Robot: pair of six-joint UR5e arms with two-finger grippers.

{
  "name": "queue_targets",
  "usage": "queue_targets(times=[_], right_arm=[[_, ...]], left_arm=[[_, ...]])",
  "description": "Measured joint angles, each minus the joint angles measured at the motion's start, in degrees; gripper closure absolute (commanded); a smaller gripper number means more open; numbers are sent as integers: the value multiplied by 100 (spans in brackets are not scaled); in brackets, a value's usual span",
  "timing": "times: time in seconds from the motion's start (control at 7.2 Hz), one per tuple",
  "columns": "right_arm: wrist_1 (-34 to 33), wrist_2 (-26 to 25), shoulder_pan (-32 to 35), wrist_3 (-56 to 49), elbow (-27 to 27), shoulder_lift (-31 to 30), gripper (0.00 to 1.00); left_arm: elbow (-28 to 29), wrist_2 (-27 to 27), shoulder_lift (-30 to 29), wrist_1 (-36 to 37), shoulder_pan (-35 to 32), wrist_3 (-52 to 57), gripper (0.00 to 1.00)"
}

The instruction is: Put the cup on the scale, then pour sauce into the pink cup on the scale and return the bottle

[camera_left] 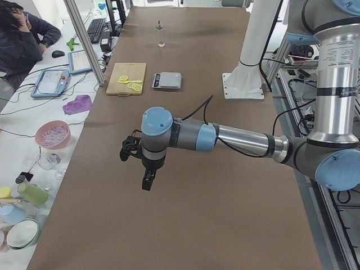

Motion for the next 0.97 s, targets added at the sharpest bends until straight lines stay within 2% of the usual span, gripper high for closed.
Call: queue_targets(times=[0.14,0.56,0.97], right_arm=[[104,33,0,18,-17,7,0],[191,145,5,-4,-98,-41,0],[404,191,-35,28,-116,38,0]], left_arm=[[5,0,-82,-83,2,-1,1],[474,10,-171,-1296,8,-39,1],[599,-3,-100,-1661,9,-36,1]])
